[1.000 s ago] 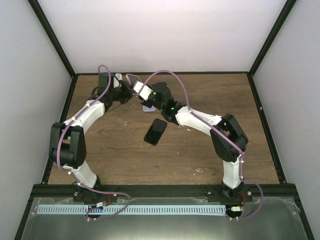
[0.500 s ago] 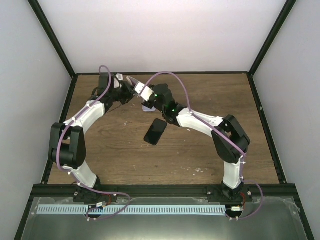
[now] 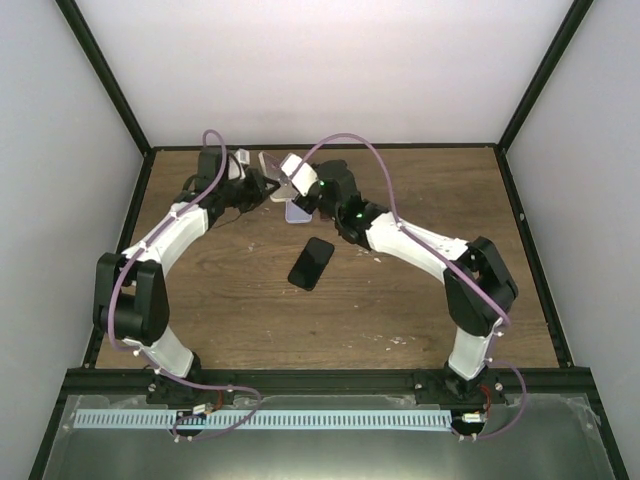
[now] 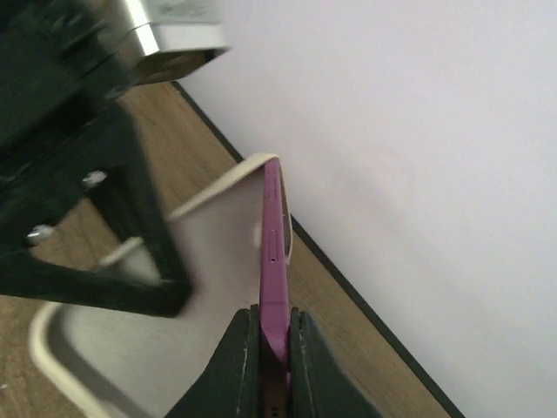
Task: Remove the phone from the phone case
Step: Remove the phone case from the phone, then place the phone case at the center of the board.
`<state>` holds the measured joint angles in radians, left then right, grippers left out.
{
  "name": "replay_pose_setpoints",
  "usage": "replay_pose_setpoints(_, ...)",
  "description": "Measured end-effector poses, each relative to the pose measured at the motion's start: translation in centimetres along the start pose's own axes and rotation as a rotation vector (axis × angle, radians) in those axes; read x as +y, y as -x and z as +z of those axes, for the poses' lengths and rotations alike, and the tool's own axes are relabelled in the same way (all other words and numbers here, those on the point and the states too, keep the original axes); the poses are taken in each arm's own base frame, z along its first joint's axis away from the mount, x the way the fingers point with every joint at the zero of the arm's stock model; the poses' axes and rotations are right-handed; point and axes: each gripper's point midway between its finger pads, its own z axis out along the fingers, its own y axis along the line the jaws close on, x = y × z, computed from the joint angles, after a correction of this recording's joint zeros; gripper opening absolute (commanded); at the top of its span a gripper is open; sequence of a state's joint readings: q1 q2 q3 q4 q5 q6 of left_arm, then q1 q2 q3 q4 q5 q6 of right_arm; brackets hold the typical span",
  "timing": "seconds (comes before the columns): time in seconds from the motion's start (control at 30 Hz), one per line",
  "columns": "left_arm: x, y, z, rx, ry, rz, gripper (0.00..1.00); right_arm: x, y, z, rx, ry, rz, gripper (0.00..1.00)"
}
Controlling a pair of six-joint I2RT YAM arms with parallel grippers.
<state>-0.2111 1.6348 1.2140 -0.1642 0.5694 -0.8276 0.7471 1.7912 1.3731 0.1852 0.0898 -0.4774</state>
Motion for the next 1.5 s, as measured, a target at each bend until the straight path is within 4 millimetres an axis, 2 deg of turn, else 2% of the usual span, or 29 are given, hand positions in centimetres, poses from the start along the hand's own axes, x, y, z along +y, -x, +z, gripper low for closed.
replay_pose_setpoints(0.07,0.9,0.0,-0.1,-0.004,0.039,0.021,0.00,-0.9,0.2,-0.5,0.001,-0.018,0.007,0.01)
replay_pose_setpoints(0.13,2.6,-0.1,-0.2,-0.011,0.101,0.019,0.00,-2.4,1.3,-1.3,-0.027,-0.050,0.038,0.01)
replay_pose_setpoints(0.2,4.4,0.0,-0.6,-0.017,0.161,0.010,0.00,-4.4,2.6,-2.6,-0.053,-0.104,0.059,0.01)
replay_pose_setpoints(0.33,5.9,0.6,-1.2,-0.033,0.208,0.031,0.00,-8.1,4.8,-5.0,-0.113,-0.184,0.085,0.01)
replay_pose_setpoints(0.43,6.5,1.2,-1.5,-0.022,0.203,0.082,0.00,-10.2,5.1,-6.1,-0.131,-0.224,0.093,0.01)
replay_pose_setpoints(0.5,6.9,1.7,-1.4,-0.001,0.191,0.116,0.00,-11.0,4.5,-6.5,-0.121,-0.236,0.095,0.01)
replay_pose_setpoints(0.73,8.8,4.5,0.8,0.109,0.145,0.233,0.00,-11.5,-1.6,-6.2,0.016,-0.219,0.106,0.01)
replay_pose_setpoints(0.9,10.9,5.3,2.8,0.189,0.126,0.246,0.00,-11.5,-4.3,-6.3,0.084,-0.207,0.113,0.01)
replay_pose_setpoints(1.23,15.4,2.6,5.5,0.324,0.123,0.151,0.00,-11.9,-5.4,-6.5,0.119,-0.210,0.117,0.01)
replay_pose_setpoints(1.5,17.1,1.9,6.9,0.365,0.117,0.112,0.03,-11.9,-5.6,-6.6,0.125,-0.210,0.117,0.01)
